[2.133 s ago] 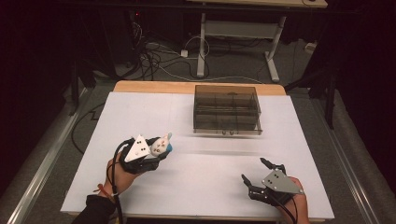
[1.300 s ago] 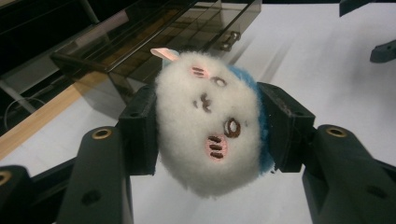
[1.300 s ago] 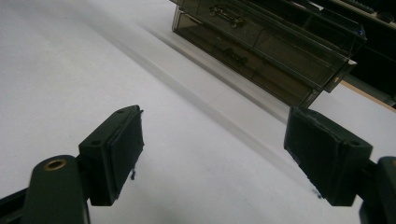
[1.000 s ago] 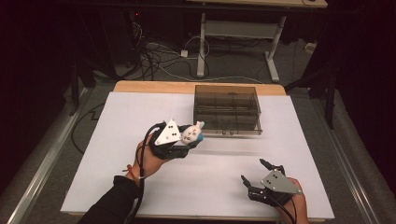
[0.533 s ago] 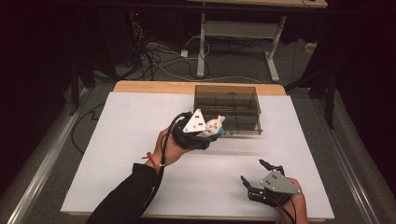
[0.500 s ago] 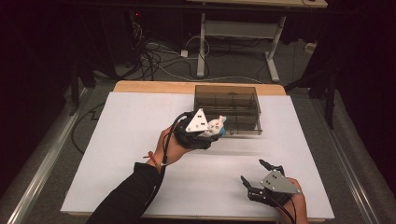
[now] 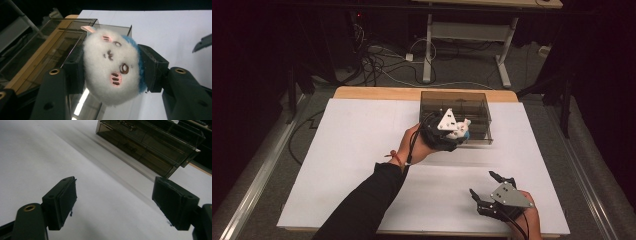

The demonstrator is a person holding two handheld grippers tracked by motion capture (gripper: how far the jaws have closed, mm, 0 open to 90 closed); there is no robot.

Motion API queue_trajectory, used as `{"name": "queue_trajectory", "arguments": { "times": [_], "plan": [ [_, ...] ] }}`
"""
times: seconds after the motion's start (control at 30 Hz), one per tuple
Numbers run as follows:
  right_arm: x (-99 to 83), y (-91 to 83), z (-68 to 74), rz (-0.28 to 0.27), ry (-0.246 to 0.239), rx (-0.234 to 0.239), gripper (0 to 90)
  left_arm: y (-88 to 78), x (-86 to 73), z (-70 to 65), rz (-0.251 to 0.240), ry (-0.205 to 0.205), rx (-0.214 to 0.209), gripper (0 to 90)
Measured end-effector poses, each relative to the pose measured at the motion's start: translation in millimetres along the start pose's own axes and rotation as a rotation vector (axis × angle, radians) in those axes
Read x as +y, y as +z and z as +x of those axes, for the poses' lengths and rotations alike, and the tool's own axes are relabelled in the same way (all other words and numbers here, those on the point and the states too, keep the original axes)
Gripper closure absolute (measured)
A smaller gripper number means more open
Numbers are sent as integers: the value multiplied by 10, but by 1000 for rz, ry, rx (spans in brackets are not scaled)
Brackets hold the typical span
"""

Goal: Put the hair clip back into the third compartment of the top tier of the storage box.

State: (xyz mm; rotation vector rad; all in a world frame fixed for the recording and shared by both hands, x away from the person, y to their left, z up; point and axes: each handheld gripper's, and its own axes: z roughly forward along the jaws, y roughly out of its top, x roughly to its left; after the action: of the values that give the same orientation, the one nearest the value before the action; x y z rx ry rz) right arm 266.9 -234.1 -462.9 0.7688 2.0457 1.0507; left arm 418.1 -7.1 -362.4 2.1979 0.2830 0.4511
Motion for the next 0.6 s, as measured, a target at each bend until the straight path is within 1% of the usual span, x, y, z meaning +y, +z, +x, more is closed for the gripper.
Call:
{"name": "queue_trajectory", "arguments": {
  "times": [0.03,0.07,0.13,0.17,0.2,0.23,0.27,0.3,0.33,0.37,0.43,0.6],
  "plan": [
    [-1,0,0,-1,-2,-1,197,36,22,15,2,-5,-7,427],
    [-2,-1,-2,-2,-3,0,197,108,69,32,10,-3,-5,426],
    [-4,0,-4,-4,-3,0,197,183,117,48,17,-9,-7,426],
    [-6,0,-5,-4,-4,0,197,183,117,48,17,-9,-7,426],
    [-8,1,-8,-3,-6,-1,197,225,139,53,22,-14,-12,426],
    [-9,0,-12,-2,-4,-2,197,308,177,51,36,-8,-11,426],
    [-12,1,-15,-3,0,-1,197,348,196,48,40,-12,-9,426],
    [-13,1,-17,-2,0,-2,197,348,196,48,40,-12,-9,425],
    [-14,0,-18,-1,-1,-2,197,416,230,40,47,-13,-13,425],
    [-16,-2,-19,-1,-1,-2,197,444,248,37,51,-11,-18,425],
    [-18,-4,-22,-2,2,-3,197,497,284,21,59,-5,-9,425],
    [-17,-4,-15,1,1,0,197,599,345,12,77,-12,-2,424]
  ]
}}
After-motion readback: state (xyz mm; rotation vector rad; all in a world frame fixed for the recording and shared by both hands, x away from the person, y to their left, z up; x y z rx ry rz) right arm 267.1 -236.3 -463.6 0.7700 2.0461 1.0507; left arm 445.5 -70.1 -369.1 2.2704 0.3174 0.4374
